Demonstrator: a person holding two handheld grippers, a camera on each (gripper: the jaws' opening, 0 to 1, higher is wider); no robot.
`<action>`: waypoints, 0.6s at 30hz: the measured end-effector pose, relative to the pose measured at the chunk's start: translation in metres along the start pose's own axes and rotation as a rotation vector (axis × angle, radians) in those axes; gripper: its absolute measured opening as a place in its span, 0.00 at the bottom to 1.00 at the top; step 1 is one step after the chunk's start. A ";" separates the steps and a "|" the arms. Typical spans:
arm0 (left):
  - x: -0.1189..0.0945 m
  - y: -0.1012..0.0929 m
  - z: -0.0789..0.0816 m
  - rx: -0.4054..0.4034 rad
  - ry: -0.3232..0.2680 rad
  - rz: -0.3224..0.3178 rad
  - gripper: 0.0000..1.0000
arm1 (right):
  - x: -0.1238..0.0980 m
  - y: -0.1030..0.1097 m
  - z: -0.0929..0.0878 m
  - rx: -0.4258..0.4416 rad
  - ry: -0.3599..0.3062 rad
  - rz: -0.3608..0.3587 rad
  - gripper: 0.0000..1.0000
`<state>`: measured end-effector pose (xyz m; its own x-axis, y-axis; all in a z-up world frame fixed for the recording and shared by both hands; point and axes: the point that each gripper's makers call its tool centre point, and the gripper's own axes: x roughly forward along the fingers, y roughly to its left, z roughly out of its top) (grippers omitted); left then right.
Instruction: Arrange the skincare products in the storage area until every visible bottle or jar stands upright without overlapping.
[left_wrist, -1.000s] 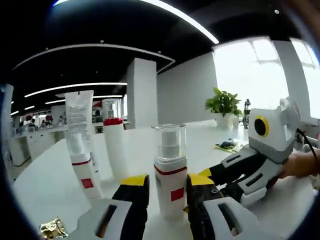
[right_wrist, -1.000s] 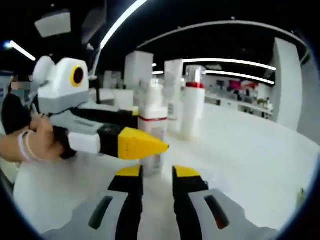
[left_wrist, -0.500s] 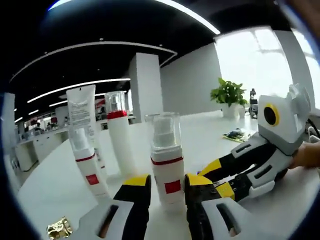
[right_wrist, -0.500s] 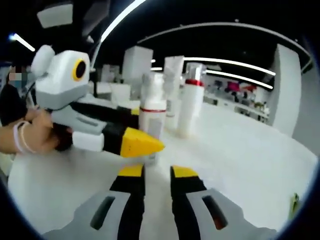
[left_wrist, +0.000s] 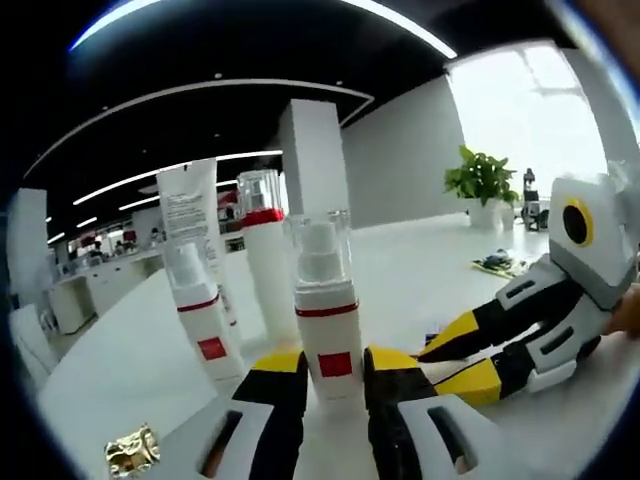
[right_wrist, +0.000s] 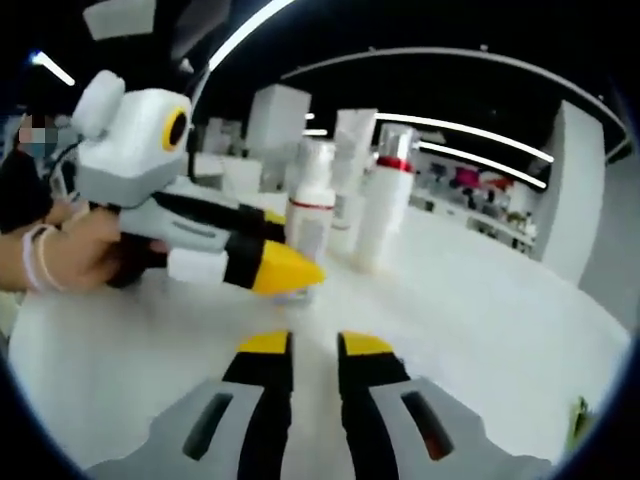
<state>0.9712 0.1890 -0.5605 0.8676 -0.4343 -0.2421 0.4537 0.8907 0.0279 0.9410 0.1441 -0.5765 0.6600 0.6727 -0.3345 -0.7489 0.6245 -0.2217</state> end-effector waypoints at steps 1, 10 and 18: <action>-0.001 0.000 -0.002 -0.005 0.009 -0.007 0.23 | 0.000 0.000 0.000 -0.001 -0.001 -0.002 0.15; -0.001 -0.004 -0.013 0.006 0.100 -0.041 0.40 | -0.001 -0.001 0.002 -0.003 -0.006 -0.004 0.15; 0.002 0.007 -0.025 -0.072 0.144 -0.019 0.21 | -0.002 -0.001 0.003 -0.003 -0.010 -0.005 0.15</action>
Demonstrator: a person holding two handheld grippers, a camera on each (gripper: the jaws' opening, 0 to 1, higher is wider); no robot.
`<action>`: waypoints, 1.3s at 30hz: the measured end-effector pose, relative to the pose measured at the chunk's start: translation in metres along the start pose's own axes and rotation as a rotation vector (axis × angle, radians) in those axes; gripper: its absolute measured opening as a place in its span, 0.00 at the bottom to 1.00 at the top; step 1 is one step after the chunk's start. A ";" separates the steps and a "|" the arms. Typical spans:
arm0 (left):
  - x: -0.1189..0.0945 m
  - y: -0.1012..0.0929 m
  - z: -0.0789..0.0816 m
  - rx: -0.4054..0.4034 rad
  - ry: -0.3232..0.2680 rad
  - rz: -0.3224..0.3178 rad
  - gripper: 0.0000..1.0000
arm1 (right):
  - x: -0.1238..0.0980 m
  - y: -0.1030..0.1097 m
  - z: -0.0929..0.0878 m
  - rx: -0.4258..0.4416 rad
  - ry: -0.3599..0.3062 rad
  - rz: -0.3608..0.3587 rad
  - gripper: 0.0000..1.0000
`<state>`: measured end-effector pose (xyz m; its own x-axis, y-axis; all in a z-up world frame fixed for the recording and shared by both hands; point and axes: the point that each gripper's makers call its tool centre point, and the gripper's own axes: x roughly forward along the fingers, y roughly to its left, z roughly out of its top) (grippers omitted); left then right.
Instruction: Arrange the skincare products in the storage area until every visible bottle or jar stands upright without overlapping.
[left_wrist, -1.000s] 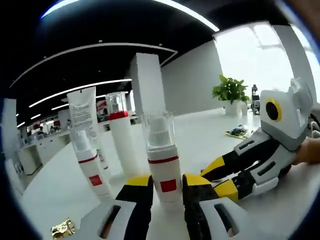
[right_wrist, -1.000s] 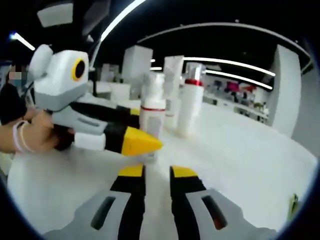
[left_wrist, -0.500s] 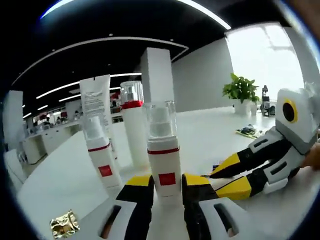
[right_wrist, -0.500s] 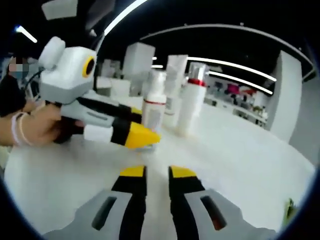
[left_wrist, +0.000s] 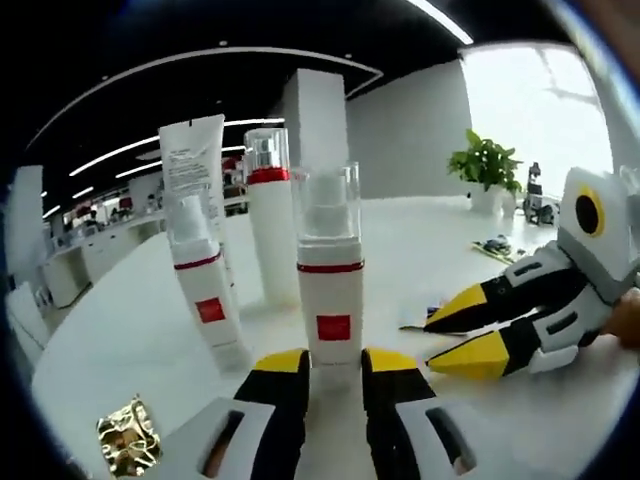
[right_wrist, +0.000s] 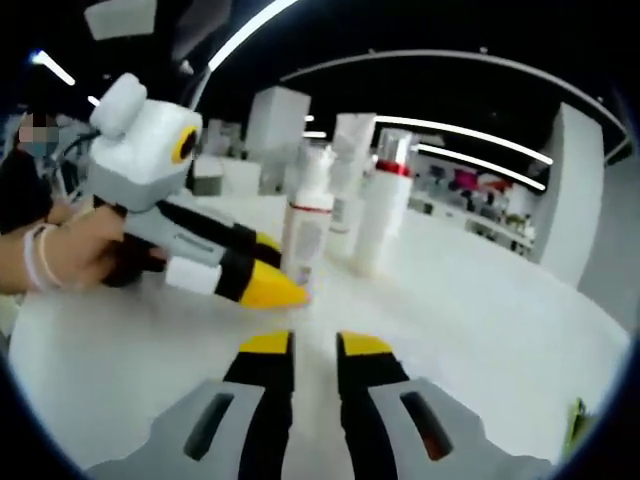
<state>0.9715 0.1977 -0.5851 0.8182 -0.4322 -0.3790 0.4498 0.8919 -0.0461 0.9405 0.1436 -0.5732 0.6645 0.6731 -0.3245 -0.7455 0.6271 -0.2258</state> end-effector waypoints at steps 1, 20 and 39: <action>0.001 -0.001 0.001 -0.003 -0.010 -0.001 0.21 | 0.000 0.000 0.000 0.000 0.000 -0.001 0.15; 0.007 0.003 -0.002 0.024 0.008 0.038 0.36 | 0.001 0.000 -0.002 -0.001 0.005 -0.005 0.15; 0.010 0.005 -0.005 0.017 0.029 0.055 0.17 | -0.003 0.002 0.005 -0.008 -0.020 -0.005 0.15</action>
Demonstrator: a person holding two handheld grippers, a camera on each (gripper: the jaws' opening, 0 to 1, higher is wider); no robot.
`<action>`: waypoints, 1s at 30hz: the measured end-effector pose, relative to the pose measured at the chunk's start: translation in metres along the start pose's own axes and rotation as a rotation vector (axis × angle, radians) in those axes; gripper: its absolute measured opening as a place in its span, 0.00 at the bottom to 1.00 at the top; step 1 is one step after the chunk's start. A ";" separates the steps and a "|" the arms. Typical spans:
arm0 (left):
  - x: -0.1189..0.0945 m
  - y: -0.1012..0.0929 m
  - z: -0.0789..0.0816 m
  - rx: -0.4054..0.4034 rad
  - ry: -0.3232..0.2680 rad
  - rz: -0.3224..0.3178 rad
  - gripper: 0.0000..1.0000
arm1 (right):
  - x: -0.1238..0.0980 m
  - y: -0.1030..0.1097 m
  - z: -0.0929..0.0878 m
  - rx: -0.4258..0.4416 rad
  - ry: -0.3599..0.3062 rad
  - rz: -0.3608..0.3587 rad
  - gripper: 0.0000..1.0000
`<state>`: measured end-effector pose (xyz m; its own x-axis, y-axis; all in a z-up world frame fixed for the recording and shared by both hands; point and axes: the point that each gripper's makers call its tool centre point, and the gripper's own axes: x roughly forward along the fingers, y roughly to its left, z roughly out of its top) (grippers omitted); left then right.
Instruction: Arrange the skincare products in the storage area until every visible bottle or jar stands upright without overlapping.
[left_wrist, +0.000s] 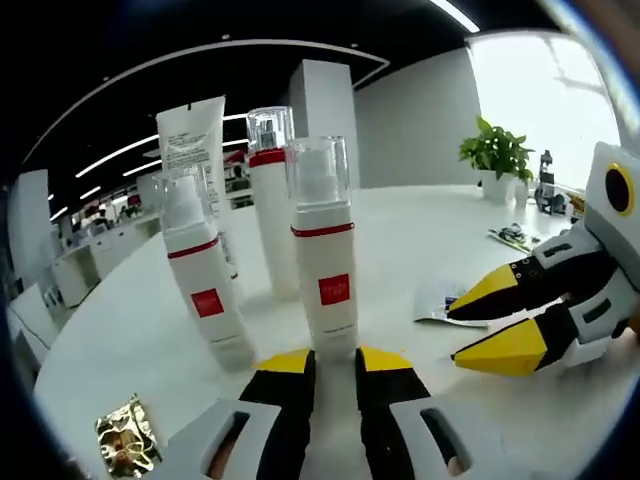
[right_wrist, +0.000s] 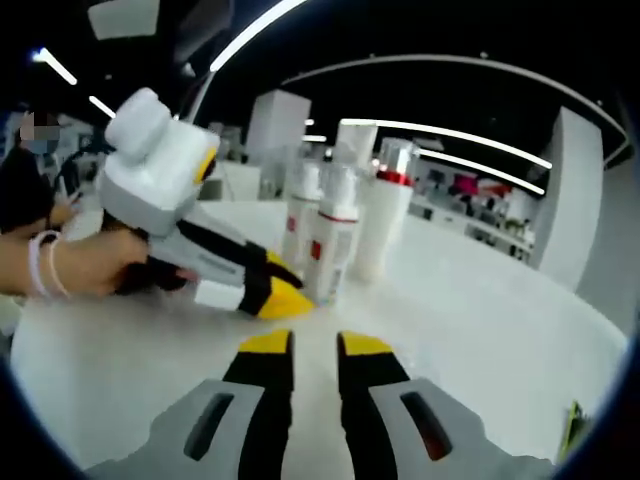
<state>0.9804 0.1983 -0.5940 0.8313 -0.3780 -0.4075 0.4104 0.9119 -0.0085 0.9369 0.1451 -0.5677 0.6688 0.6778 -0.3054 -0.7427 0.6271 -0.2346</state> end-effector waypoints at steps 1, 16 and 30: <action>0.000 0.001 0.000 -0.004 0.000 0.001 0.17 | 0.000 0.000 0.000 0.001 0.001 0.000 0.15; -0.001 0.003 -0.001 -0.061 -0.018 0.029 0.15 | 0.002 -0.002 -0.004 -0.002 0.015 -0.007 0.15; 0.005 0.006 0.001 -0.032 -0.029 0.019 0.16 | 0.002 -0.002 -0.004 -0.003 0.014 -0.008 0.15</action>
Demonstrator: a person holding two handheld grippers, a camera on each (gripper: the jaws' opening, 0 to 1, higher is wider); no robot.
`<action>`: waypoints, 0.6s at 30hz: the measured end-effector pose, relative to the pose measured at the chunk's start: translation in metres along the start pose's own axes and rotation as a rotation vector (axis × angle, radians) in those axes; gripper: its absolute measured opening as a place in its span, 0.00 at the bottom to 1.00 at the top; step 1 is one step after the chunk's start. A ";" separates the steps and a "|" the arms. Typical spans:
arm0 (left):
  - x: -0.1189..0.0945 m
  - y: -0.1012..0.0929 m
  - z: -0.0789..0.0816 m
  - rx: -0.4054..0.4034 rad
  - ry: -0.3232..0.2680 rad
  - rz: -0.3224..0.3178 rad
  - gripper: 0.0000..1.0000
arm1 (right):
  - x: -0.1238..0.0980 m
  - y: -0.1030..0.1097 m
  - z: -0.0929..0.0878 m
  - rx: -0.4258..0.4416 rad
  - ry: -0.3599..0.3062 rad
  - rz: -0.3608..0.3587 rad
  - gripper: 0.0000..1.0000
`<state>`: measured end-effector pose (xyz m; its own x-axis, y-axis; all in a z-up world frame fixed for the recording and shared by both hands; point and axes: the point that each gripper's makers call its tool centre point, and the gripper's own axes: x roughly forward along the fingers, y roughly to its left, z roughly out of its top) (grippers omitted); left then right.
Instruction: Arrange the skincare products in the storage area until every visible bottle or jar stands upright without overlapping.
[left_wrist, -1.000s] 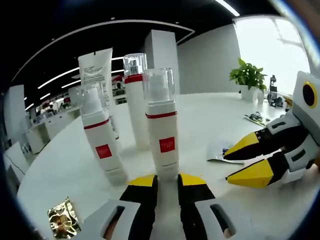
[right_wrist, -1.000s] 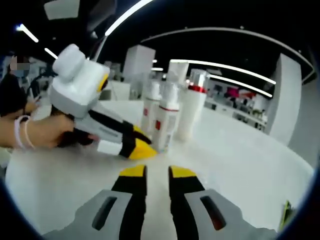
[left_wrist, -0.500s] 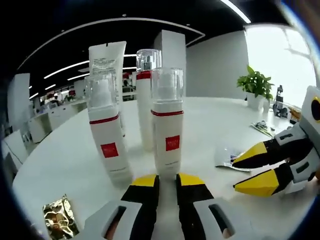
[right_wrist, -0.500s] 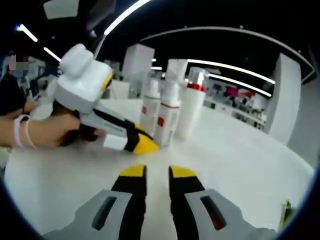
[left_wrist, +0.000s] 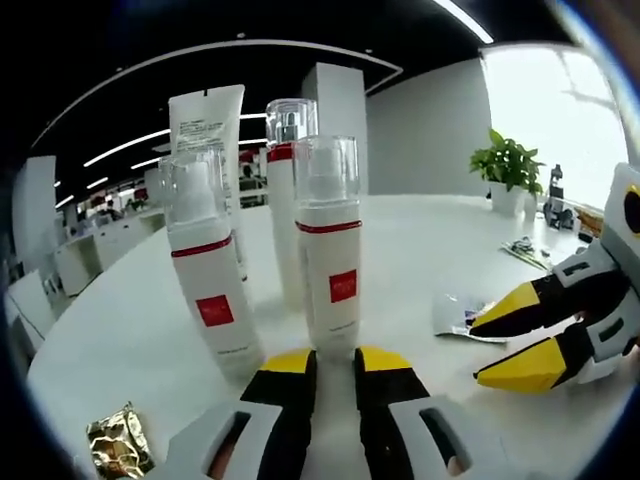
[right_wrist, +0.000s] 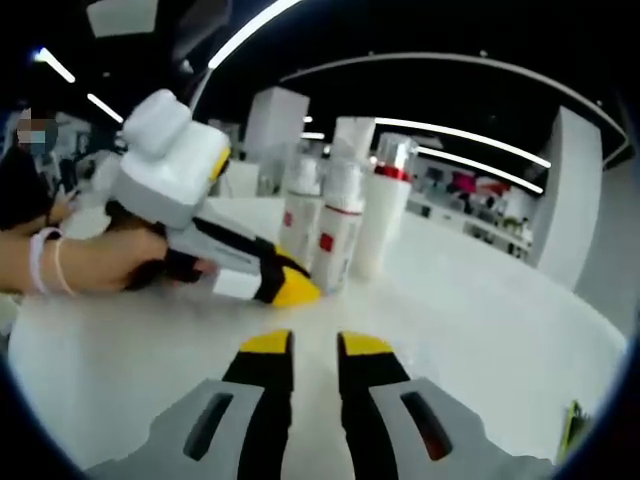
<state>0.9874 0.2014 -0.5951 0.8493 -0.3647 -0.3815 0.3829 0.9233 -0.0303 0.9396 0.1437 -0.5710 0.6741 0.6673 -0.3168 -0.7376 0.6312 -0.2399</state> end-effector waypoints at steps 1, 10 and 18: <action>-0.001 0.000 0.000 0.010 -0.002 0.002 0.16 | 0.000 0.000 0.000 0.000 0.000 0.000 0.15; -0.018 0.002 0.018 0.042 -0.080 0.012 0.16 | -0.005 -0.003 0.010 0.027 -0.047 -0.002 0.16; -0.029 0.006 0.038 0.011 -0.187 0.002 0.16 | -0.011 -0.017 0.019 0.082 -0.097 -0.025 0.18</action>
<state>0.9786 0.2128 -0.5494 0.9025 -0.3797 -0.2031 0.3840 0.9231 -0.0194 0.9453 0.1328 -0.5460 0.6959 0.6834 -0.2207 -0.7174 0.6757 -0.1695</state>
